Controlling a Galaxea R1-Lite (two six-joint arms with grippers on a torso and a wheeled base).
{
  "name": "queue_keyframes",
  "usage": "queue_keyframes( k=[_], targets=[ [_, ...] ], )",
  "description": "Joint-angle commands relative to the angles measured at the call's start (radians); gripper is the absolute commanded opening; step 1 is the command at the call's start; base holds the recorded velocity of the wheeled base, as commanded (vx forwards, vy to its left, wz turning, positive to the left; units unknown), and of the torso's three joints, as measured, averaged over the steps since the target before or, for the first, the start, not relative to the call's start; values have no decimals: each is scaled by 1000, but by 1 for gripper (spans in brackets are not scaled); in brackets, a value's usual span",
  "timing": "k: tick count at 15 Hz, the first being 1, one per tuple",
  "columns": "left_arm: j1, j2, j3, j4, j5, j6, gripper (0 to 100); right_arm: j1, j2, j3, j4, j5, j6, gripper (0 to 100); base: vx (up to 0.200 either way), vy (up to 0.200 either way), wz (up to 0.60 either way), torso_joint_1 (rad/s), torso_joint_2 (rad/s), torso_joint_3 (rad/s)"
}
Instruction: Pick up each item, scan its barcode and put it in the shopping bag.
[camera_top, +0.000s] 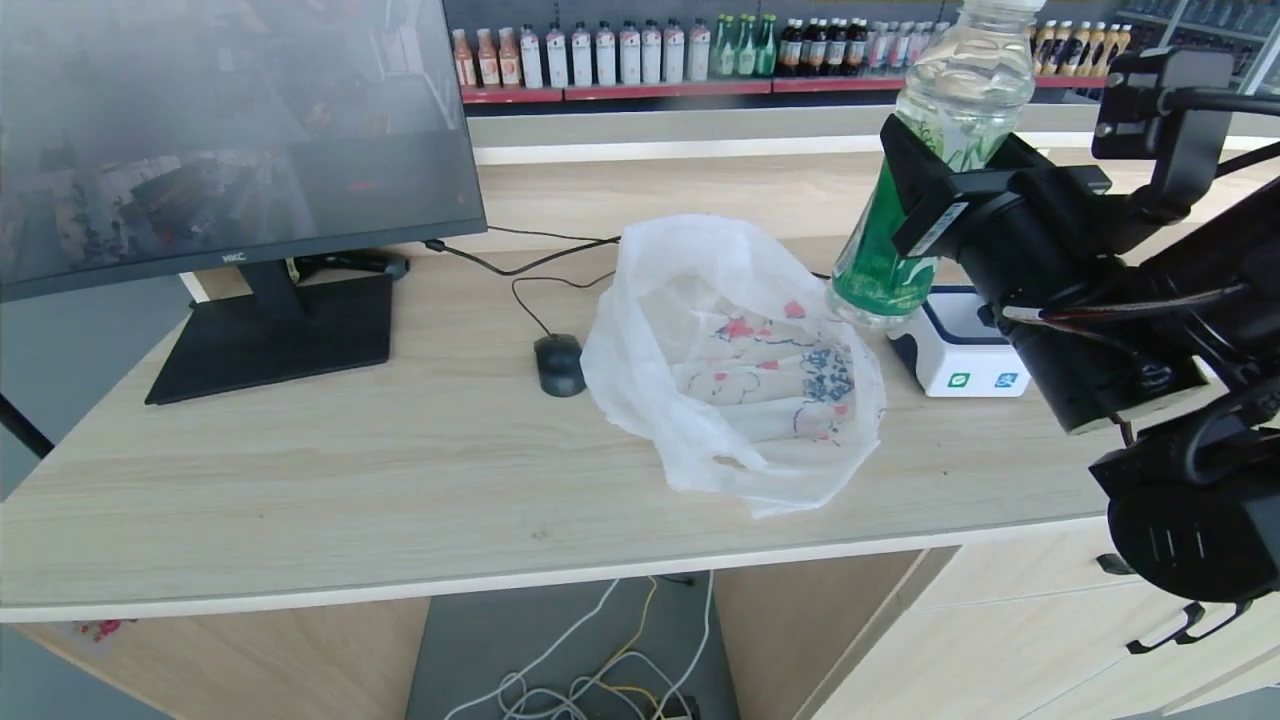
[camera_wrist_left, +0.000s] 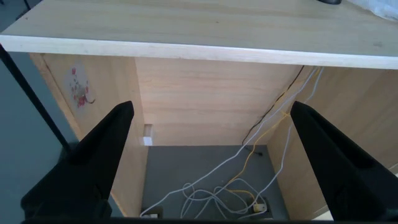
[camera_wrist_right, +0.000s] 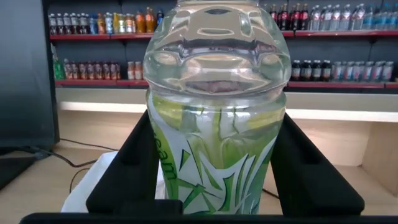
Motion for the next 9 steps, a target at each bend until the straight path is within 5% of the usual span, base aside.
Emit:
queue_keyframes(
  k=[1,9],
  targets=[
    [0,0,0,0,0,0,100,24,21,-8,-1,2,2,0,0,0,0,0,0,0],
    [0,0,0,0,0,0,100,87,109,-51,4,2,55,0,0,0,0,0,0,0]
  ],
)
